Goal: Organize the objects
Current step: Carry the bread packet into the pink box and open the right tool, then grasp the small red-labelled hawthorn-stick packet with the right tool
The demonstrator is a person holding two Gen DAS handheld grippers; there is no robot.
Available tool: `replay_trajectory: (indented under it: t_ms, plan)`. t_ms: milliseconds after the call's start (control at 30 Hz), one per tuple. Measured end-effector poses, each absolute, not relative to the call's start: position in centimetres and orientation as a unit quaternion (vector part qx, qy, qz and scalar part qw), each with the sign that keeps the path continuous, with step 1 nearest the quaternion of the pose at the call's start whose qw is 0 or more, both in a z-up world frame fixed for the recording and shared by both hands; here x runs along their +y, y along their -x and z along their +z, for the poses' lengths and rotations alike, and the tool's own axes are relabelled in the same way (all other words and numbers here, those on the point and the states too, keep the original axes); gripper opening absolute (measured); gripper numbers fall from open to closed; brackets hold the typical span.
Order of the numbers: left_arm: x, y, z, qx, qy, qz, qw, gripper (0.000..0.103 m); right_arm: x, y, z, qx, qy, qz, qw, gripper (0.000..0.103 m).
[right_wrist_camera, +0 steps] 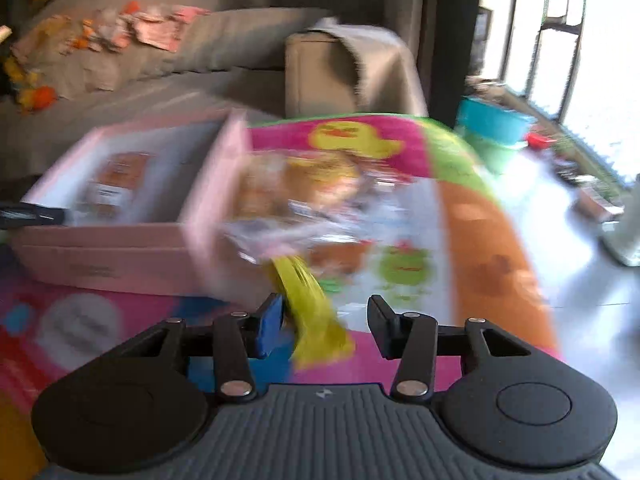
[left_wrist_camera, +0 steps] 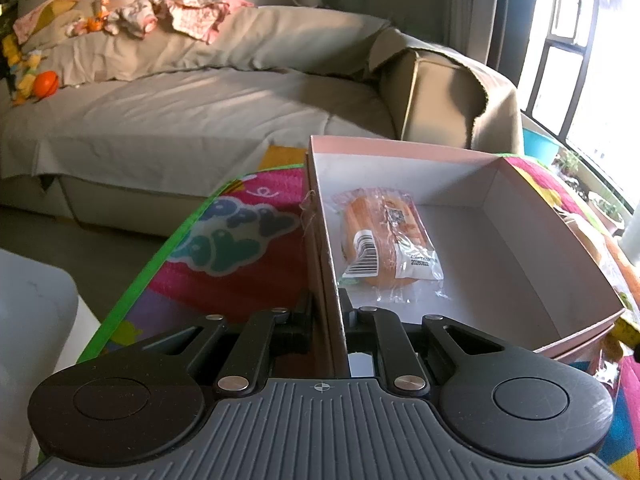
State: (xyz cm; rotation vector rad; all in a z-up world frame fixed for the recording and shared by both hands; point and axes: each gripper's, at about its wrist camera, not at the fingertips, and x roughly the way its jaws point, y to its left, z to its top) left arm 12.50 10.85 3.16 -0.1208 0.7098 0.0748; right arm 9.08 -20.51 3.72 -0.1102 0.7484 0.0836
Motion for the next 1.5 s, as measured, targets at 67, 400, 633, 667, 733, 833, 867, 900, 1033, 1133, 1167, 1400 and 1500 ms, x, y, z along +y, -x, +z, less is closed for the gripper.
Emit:
replay_trajectory:
  t_ms: [67,400,633,667,733,833,867,900,1033,1133,1167,1400,1500]
  plan:
    - [10.8,-12.5,3.2,0.347,0.059,0.036,0.935,0.014,-21.8,-9.1,3.5,0.371,0.045,0.028,0.927,0.046]
    - [10.8,-12.4,3.2,0.347,0.062,0.035,0.935,0.014,-18.2,-6.9,4.3,0.375,0.005,0.126,0.918,0.062]
    - [10.8,-12.4,3.1,0.347,0.061,0.035,0.935,0.014,-17.7,-10.0,2.4,0.406,-0.061,0.083,0.908,0.075]
    - [10.9,-12.4,3.1,0.347,0.061,0.035,0.935,0.014,-17.6,-10.5,2.4,0.403,-0.06,0.073,0.91,0.08]
    - [10.9,-12.4,3.2,0.347,0.062,0.034,0.935,0.015,-17.6,-11.7,2.0,0.405,-0.059,0.064,0.91,0.082]
    - [10.9,-12.3,3.2,0.347,0.066,0.035,0.935,0.016,-17.5,-12.2,1.9,0.401,-0.046,0.067,0.913,0.085]
    - [10.9,-12.4,3.2,0.347,0.065,0.035,0.935,0.016,-17.5,-12.1,1.8,0.399,-0.033,0.066,0.914,0.079]
    - [11.0,-12.4,3.2,0.347,0.065,0.034,0.935,0.016,-17.5,-11.9,1.9,0.398,-0.015,0.063,0.915,0.067]
    - [11.1,-12.4,3.1,0.346,0.065,0.033,0.935,0.016,-19.4,-10.3,2.2,0.399,0.024,0.072,0.914,0.039]
    - [11.1,-12.3,3.1,0.343,0.063,0.03,0.937,0.016,-21.6,-8.7,2.4,0.404,0.03,0.058,0.912,0.038]
    - [11.2,-12.3,3.0,0.341,0.062,0.027,0.938,0.016,-22.2,-8.2,2.5,0.405,0.031,0.052,0.912,0.037]
    - [11.3,-12.7,2.7,0.331,0.052,0.005,0.942,0.016,-24.5,-5.7,2.7,0.416,0.025,0.036,0.908,0.035]
    - [11.4,-12.9,2.6,0.329,0.046,-0.009,0.943,0.016,-24.2,-4.6,3.4,0.422,0.029,0.05,0.905,0.035]
